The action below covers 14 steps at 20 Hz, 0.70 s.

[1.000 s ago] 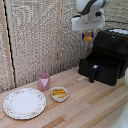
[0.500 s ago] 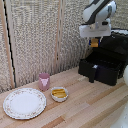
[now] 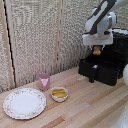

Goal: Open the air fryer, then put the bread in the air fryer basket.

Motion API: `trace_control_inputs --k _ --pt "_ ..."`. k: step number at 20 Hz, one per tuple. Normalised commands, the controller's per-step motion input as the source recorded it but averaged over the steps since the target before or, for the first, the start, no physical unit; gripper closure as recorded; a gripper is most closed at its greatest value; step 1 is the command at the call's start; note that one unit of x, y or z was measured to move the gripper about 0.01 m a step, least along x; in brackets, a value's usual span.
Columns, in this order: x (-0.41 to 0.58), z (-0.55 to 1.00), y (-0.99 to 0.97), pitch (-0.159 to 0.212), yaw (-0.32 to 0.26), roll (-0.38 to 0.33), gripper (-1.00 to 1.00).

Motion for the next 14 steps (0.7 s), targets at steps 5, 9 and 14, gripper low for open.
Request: trace_control_inputs --k 5,9,14 --pt "0.07 -0.45 -0.24 0.036 -0.034 0.0 1.0" --pt "0.063 -0.41 -0.28 0.021 0.001 0.0 1.0" --pt "-0.037 -0.25 -0.21 -0.014 0.0 -0.013 -1.0"
